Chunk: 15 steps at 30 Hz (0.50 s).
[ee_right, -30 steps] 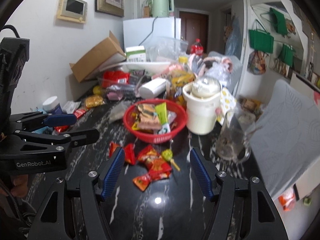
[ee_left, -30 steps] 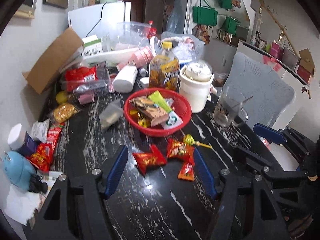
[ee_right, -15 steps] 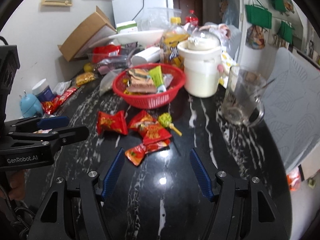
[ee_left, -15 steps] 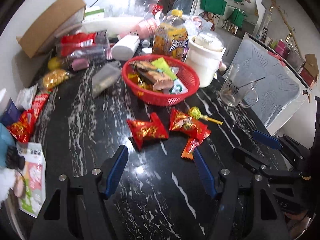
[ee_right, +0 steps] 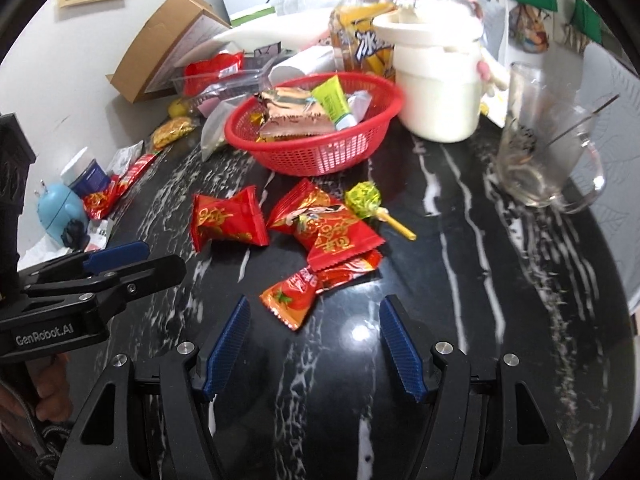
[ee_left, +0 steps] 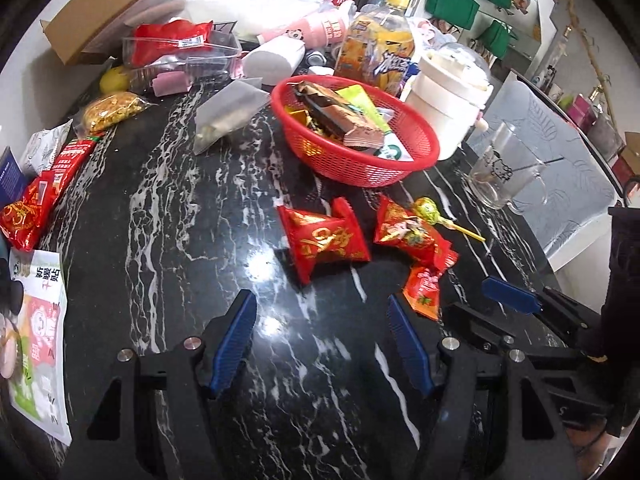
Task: Organize snacks
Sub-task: 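Withdraw both open grippers from the basket back over the remaining red candies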
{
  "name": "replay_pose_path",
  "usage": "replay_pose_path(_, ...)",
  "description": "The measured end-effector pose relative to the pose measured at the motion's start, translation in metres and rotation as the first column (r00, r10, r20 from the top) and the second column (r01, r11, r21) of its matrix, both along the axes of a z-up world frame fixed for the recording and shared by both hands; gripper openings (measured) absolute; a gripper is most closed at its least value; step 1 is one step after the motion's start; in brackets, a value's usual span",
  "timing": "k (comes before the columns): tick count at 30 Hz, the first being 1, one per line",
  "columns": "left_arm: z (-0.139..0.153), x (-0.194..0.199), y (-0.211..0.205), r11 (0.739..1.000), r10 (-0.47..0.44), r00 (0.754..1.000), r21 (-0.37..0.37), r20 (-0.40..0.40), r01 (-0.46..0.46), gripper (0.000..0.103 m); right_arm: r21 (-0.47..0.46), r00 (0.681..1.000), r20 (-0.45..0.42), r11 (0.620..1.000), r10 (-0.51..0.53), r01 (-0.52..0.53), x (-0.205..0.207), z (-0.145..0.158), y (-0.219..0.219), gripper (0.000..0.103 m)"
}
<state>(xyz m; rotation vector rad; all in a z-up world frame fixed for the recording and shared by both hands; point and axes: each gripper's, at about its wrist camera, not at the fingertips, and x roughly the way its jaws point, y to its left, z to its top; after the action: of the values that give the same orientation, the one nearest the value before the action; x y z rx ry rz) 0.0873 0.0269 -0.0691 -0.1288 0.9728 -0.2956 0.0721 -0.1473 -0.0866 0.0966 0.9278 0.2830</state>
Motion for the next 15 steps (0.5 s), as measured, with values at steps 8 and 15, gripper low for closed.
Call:
replay_pose_path(8, -0.006, 0.017, 0.002, 1.000, 0.008, 1.000, -0.024, -0.020, -0.009, 0.067, 0.024, 0.999, -0.036, 1.000, -0.006, 0.007, 0.029, -0.015, 0.004, 0.068)
replay_pose_path(15, -0.009, 0.034, -0.005, 0.999, 0.004, 1.000, -0.042, -0.031, -0.005, 0.067, -0.088, 1.000, 0.001, 0.996, 0.016, -0.016, 0.031, -0.017, 0.014, 0.061)
